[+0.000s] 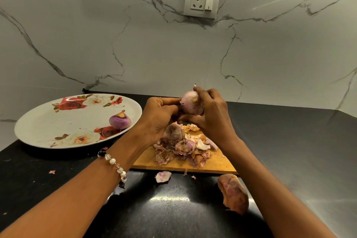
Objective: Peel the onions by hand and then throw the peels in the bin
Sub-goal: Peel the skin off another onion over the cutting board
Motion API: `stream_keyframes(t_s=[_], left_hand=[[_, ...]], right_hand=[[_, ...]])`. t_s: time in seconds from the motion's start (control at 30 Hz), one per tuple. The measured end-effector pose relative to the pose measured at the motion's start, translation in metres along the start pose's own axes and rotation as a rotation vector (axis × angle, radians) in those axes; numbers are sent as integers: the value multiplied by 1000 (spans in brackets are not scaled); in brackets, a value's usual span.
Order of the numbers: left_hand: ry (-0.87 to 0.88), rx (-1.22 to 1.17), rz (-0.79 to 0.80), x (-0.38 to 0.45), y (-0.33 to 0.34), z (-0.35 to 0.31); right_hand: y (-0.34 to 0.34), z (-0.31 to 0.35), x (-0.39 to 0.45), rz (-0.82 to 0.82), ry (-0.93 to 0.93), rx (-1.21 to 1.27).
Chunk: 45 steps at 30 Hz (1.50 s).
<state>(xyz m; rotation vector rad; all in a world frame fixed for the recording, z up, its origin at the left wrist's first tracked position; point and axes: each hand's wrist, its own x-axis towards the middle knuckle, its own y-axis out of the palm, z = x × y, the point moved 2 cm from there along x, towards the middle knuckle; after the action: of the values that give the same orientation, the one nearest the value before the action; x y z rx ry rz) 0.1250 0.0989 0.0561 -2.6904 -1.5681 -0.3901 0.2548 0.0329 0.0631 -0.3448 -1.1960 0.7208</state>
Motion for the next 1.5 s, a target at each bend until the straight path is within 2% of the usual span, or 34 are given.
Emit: stream_keyframes(t_s=[0.17, 0.37, 0.47, 0.8, 0.93, 1.03, 1.23, 1.33, 1.5], left_hand=[[-20, -85, -1, 1, -1, -5], [51, 105, -57, 1, -3, -8], [65, 114, -92, 2, -6, -7], [181, 438, -47, 7, -7, -4], [87, 399, 16, 7, -5, -4], [62, 439, -18, 9, -10, -2], [156, 488, -66, 8, -17, -11], [198, 457, -14, 6, -12, -14], [145, 396, 57, 4, -6, -14]], right_hand=[[-2, -7, 1, -59, 22, 21], [4, -5, 1, -33, 15, 43], [6, -7, 1, -28, 17, 65], [11, -9, 0, -3, 30, 112], [9, -8, 1, 4, 46, 173], [2, -5, 0, -19, 130, 345], [-2, -10, -1, 30, 278, 606], [1, -9, -3, 66, 281, 653], [7, -6, -2, 144, 230, 573]])
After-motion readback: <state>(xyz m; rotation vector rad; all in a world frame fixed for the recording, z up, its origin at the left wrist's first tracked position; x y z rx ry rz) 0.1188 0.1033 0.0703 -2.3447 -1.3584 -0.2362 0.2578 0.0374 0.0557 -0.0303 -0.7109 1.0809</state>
